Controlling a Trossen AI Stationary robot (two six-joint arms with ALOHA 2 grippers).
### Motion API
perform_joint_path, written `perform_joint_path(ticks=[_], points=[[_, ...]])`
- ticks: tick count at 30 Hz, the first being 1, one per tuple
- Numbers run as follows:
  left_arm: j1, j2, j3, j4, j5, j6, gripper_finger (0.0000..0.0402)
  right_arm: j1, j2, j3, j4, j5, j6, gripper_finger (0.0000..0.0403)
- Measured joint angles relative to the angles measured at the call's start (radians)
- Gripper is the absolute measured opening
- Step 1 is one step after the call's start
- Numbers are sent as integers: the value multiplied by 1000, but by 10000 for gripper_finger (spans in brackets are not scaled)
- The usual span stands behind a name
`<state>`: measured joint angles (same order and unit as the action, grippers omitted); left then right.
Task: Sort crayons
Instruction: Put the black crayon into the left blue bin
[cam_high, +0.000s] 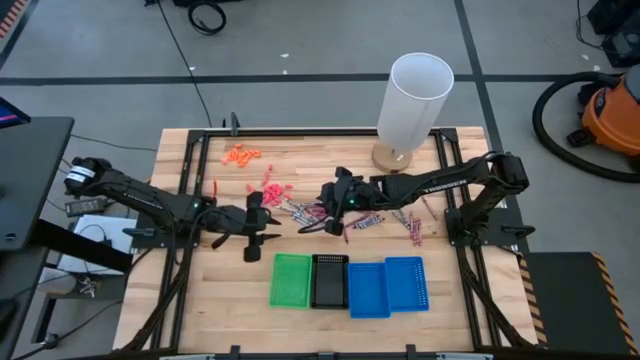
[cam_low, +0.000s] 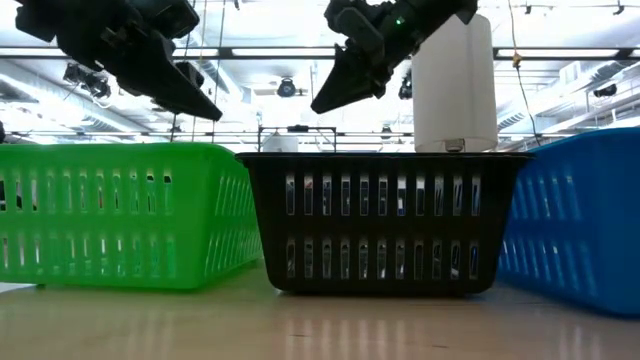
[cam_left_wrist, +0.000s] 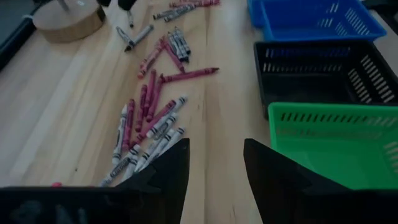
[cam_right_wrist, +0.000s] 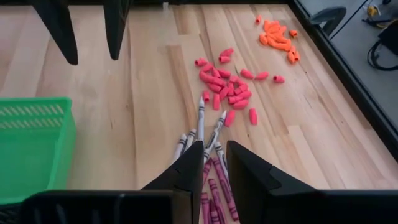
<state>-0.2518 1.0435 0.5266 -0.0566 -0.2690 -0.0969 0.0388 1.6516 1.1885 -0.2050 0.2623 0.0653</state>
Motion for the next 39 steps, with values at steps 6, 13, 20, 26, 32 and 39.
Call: perform_joint_path(ticks=[6, 13, 20, 26, 32, 39], points=[[-12, 0, 0, -44, -16, -7, 162, -1, 0, 2, -29, -1, 2, 80], [-9, 6, -12, -61, -21, 24, 162, -5, 0, 2, -37, 1, -19, 80], [4, 5, -12, -59, -27, -15, 162, -20, 0, 2, -30, 6, -43, 80], [3, 5, -12, -65, -82, -14, 162, -18, 0, 2, -37, 78, -91, 80], [-1, 5, -12, -99, -188, -5, 162, -8, -2, 2, 0, 112, -117, 80], [-6, 5, -50, -21, -197, 0, 162, -8, -2, 2, 28, 94, -3, 78]])
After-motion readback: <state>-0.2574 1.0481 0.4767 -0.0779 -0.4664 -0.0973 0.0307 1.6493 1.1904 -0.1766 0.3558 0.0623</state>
